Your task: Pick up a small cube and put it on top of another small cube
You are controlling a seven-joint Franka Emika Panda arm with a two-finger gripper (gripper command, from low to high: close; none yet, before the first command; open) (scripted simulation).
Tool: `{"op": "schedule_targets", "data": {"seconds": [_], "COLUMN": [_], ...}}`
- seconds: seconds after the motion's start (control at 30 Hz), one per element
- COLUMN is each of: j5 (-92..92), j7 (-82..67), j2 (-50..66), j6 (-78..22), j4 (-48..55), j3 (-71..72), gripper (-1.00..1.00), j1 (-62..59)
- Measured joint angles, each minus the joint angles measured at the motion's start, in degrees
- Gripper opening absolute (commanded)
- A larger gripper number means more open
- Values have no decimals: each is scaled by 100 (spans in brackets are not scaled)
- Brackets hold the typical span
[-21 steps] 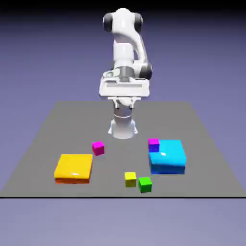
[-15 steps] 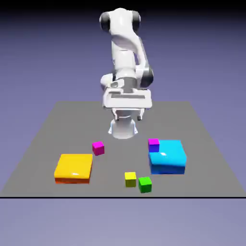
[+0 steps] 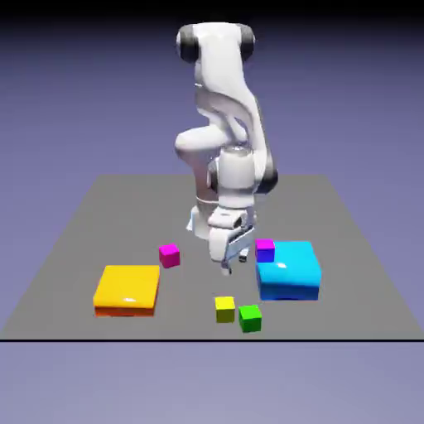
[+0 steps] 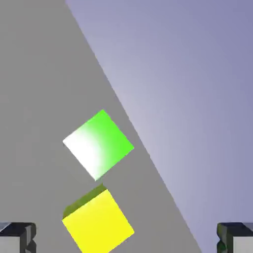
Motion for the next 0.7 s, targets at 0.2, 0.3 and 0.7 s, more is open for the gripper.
{"op": "schedule_targets", "data": {"seconds": [0.2,0.3,0.7], "j5": [-145,-176,-17], "j7": [-1495,-1815,-1913], "j2": [1028,1247,1553], "j6": [-383,-465,-215], "j4": [372,451,507], "j3": [-754,-916,-673], "gripper": [0,0,-100], "j1": [938,1140,898]}}
